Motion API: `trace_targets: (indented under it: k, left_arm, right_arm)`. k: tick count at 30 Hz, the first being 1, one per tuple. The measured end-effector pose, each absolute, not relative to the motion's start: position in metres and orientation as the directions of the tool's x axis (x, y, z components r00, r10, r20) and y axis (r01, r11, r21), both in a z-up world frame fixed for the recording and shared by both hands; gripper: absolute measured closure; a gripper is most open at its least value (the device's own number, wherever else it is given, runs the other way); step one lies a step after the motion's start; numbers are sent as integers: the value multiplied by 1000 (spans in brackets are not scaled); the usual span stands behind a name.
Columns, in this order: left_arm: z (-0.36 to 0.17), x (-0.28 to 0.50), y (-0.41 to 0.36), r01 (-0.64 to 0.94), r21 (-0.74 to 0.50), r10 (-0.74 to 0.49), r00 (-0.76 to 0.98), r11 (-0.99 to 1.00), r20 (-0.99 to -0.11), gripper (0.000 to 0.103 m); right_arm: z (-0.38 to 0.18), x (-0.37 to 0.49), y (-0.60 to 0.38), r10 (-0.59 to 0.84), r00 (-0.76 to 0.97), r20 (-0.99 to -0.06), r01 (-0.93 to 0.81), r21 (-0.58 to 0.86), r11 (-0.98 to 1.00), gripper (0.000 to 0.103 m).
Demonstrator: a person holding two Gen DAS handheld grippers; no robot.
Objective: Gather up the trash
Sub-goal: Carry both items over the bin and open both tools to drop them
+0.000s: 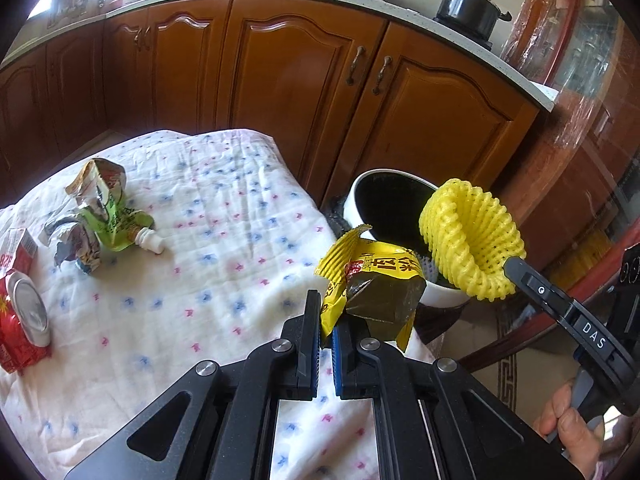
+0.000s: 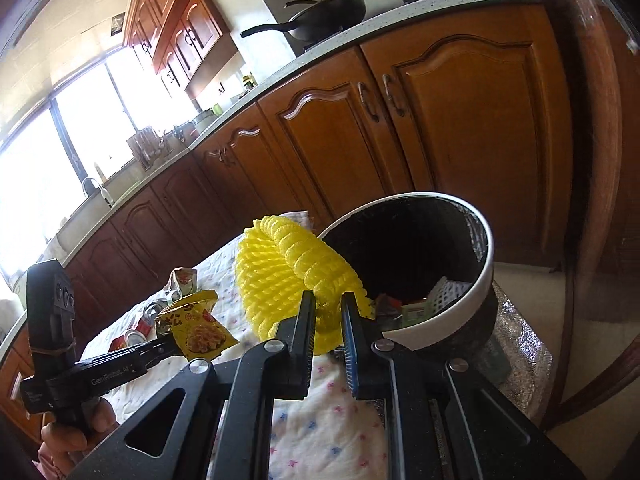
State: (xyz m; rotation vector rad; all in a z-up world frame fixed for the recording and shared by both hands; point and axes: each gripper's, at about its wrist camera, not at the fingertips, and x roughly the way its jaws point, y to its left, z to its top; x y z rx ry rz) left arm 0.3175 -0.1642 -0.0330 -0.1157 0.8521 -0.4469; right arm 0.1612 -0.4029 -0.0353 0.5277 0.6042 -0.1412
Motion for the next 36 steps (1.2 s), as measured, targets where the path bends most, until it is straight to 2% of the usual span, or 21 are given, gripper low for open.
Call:
trace_targets:
  k: [14,25,28,30,33,35,36]
  left_arm:
    - [-23,358,-241,426,-194,-425,554,884,-716,99]
    - [-44,395,-285,457,-155,-397,498,876,-771,99]
    - [-48,401,-288,455,-169,-401,481,874,-779,91]
    - [-49,403,-286,447,-173,-402,488,877,-775,79]
    - [-49,404,-285,442,-179,-404,491,879,-772,76]
    - [-51,402,-281,438,-184,-406,493,880,-769,76]
    - [-51,400,-279,436,-185,-407,496,881,-767,76]
  right_arm:
    - [-43,164,-451,-63,801,-595,367,405,838,90]
    - [-55,191,-474,-80,763,-642,396,366,842,90]
    - [-60,199,-478,-65,750,-658,396,368,841,85]
    - [-63,203,-479,-57,749,-660,396,376,838,81]
    - [-65,203,-481,-56,751,-658,399,384,832,71]
    - [-66,202,-483,-50,758,-650,398,399,826,57]
    - [-66,200,-483,-48,762,-646,398,407,822,57]
